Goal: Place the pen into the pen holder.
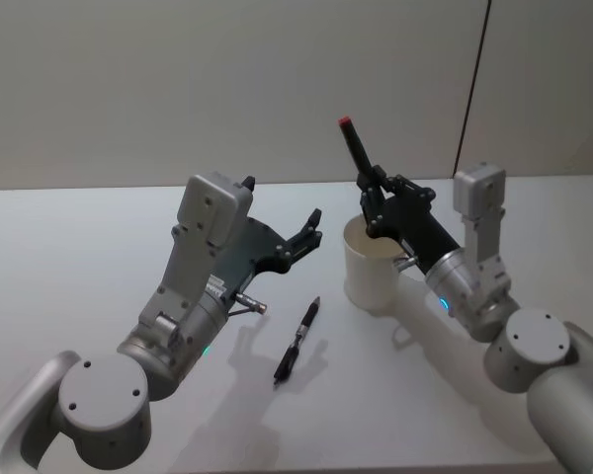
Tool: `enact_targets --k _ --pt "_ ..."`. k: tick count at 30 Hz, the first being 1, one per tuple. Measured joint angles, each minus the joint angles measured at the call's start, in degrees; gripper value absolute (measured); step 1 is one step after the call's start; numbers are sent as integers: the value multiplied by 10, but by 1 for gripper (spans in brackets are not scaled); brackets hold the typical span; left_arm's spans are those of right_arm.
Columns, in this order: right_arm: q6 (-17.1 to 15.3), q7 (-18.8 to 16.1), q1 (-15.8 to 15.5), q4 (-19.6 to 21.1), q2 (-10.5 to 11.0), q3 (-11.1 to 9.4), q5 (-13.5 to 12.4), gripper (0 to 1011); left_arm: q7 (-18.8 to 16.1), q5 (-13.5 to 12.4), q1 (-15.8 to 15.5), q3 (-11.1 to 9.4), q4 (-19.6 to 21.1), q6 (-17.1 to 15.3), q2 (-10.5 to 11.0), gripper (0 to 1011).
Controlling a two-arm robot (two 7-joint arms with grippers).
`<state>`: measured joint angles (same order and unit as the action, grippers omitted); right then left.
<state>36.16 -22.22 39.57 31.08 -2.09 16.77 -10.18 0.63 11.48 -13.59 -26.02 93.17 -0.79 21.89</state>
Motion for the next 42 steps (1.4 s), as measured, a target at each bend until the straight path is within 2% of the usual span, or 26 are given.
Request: enact_targets --k 4,12,13,18,21,27,28,30,35,38,42 --pt "12 -1 18 -33 -7 1 0 211 0 0 0 0 0 0 0 1000" --pt "26 -1 41 -77 -17 2 -1 442 0 0 0 0 0 0 0 999" --pt "27 -1 43 -81 -17 2 -1 501 0 0 0 0 0 0 0 1000" --pt "31 -1 49 -92 -20 2 -1 641 0 0 0 0 0 0 0 1000" --pt "32 -1 52 -97 -22 2 -3 759 0 0 0 0 0 0 0 999" --pt "32 0 52 -95 -23 0 -4 923 0 0 0 0 0 0 0 1000" --pt "32 0 52 -95 -23 0 -4 923 0 0 0 0 0 0 0 1000" --pt "29 0 49 -87 -22 -2 -6 999 0 0 0 0 0 0 0 999" --pt "14 1 33 -52 -17 -5 -9 1002 0 0 0 0 0 0 0 1000" --pt "-4 5 14 -11 -11 -7 -12 1001 0 0 0 0 0 0 0 1000" --pt "-39 13 -21 64 1 -12 -18 1001 0 0 0 0 0 0 0 999"
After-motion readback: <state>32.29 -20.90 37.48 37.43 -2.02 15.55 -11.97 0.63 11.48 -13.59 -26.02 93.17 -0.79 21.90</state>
